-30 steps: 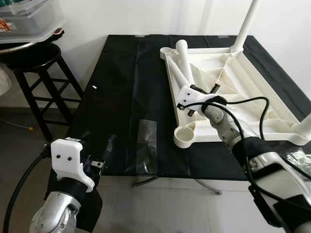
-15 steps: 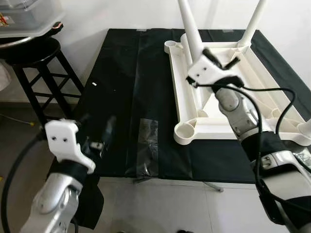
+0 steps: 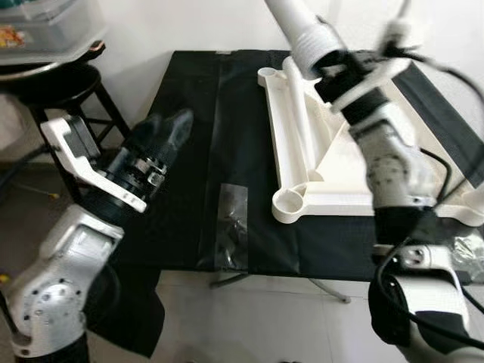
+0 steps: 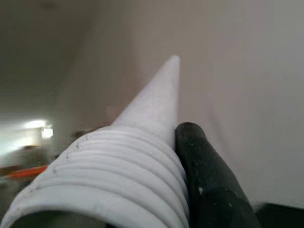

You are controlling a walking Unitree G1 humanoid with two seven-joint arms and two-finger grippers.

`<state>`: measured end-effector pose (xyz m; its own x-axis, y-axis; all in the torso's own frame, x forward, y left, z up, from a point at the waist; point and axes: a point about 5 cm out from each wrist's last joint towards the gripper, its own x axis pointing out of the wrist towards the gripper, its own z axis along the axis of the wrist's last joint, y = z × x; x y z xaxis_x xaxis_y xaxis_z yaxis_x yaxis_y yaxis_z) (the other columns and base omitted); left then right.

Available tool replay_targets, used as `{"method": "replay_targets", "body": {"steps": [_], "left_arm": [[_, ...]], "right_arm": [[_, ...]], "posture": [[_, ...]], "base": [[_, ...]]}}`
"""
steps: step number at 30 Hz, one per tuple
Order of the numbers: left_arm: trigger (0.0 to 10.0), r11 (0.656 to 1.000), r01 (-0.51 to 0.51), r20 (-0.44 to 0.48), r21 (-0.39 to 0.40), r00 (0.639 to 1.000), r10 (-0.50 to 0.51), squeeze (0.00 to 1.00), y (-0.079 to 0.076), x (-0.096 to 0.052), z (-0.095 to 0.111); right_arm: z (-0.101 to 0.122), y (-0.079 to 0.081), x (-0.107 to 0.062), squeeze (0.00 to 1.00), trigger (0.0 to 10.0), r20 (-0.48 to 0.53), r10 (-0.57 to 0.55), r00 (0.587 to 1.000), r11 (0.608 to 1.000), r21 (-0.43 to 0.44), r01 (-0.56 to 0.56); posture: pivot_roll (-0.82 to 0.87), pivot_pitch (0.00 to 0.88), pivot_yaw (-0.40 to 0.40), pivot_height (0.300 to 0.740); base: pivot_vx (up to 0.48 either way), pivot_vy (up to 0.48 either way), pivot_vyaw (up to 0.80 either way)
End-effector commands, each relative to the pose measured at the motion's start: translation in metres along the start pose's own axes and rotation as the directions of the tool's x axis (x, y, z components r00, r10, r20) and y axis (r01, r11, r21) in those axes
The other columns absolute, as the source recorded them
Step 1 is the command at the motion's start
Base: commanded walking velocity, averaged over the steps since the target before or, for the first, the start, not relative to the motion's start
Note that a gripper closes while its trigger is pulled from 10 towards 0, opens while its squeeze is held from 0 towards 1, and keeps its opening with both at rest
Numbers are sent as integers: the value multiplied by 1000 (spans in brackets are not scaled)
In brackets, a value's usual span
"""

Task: Building children table

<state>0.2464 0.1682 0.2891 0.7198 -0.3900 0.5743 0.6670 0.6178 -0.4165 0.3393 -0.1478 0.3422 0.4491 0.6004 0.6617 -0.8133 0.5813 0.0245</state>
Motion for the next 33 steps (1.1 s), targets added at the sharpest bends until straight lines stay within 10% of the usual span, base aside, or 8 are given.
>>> {"method": "replay_targets", "body": {"steps": [1, 7, 21, 22, 23, 24, 33], "left_arm": [[10000, 997, 36, 23, -67, 999, -34, 1000, 1, 2, 6], [10000, 955, 168, 101, -244, 984, -148, 1000, -7, 19, 17], [10000, 862, 359, 190, -359, 932, -309, 1000, -24, 29, 33], [10000, 854, 373, 201, -361, 926, -320, 259, -25, 28, 36], [10000, 854, 373, 201, -361, 926, -320, 259, -25, 28, 36], [10000, 852, 376, 214, -365, 924, -317, 0, -25, 29, 38], [10000, 848, 387, 276, -362, 913, -299, 0, -21, 28, 54]], "right_arm": [[6, 10, -6, 0, 10000, 39, 109, 993, 990, 81, -112], [3, 40, -31, 0, 10000, 65, 383, 921, 895, 221, -388], [-12, 55, -39, 0, 10000, 26, 485, 874, 820, 334, -465], [-14, 58, -41, 0, 10000, 12, 502, 865, 810, 344, -475], [-14, 58, -41, 0, 10000, 12, 502, 865, 810, 344, -475], [-17, 63, -45, 0, 10000, -12, 533, 846, 793, 357, -494], [-36, 72, -58, 0, 10000, -111, 574, 811, 773, 400, -492]], "posture": [[-4, 56, 20, 740], [-6, 42, 26, 740], [-5, 48, 26, 740], [-5, 48, 26, 740], [-5, 48, 26, 740], [-5, 48, 26, 740], [-6, 51, 22, 740]], "base": [[0, 0, 0], [0, 0, 0], [0, 0, 0], [0, 0, 0], [0, 0, 0], [0, 0, 0], [0, 0, 0]]}}
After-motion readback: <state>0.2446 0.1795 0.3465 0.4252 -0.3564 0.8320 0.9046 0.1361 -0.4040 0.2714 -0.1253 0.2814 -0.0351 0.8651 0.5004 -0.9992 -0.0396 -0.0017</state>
